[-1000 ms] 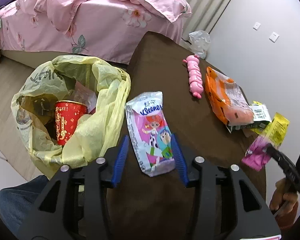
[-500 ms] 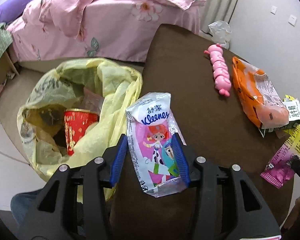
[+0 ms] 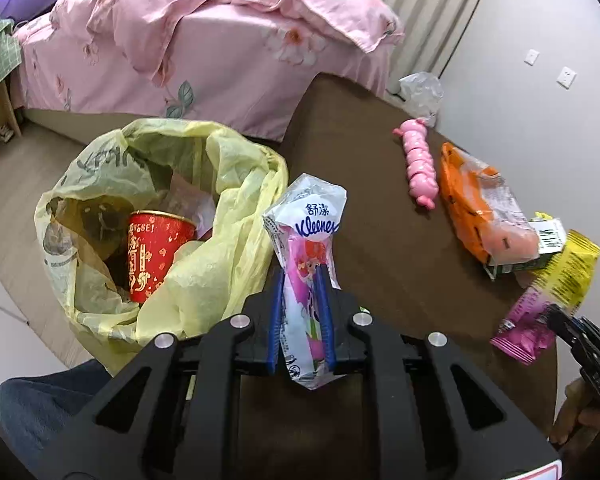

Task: Collect trash
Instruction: 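Carry the white-pink packet and yellow wrapper to the yellow bag and release both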

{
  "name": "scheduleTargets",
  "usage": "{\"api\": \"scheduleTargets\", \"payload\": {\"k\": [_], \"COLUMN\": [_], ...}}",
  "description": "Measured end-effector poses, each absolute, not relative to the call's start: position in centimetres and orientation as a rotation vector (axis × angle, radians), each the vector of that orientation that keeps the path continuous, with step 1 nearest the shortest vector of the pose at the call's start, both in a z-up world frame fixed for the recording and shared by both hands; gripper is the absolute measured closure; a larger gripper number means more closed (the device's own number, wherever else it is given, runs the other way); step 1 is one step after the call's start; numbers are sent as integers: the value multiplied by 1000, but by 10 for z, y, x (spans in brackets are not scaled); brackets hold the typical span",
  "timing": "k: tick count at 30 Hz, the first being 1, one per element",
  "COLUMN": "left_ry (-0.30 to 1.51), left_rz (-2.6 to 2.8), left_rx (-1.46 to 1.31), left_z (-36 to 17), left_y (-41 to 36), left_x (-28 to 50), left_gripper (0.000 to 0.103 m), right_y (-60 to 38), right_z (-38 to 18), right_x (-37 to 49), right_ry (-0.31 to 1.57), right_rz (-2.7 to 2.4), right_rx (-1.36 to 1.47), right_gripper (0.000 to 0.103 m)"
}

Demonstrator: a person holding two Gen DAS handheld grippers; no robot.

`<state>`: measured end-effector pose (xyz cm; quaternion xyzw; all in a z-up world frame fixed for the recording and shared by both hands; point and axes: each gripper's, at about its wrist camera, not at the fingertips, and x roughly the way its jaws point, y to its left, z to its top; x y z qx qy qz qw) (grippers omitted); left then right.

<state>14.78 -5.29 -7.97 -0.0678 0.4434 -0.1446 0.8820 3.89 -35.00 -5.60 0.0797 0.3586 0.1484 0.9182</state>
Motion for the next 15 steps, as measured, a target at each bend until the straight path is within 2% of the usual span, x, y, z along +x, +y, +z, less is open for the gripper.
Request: {"api": "scheduleTargets", "payload": {"k": [6,15], "left_ry": [883,785], "left_rz": [-366,-392], "left_rx": [-160,-163], "left_z": [-64,-27], "left_y": [-55,-40], "left_x": [140,126], "left_gripper": [90,93], "right_y": [-344,-309], "right_z": [-47,-1], "right_x": [43,66], "right_ry": [720,626], "right_rz": [320,409], "right_rx": [138,66], "right_gripper": [95,95]}}
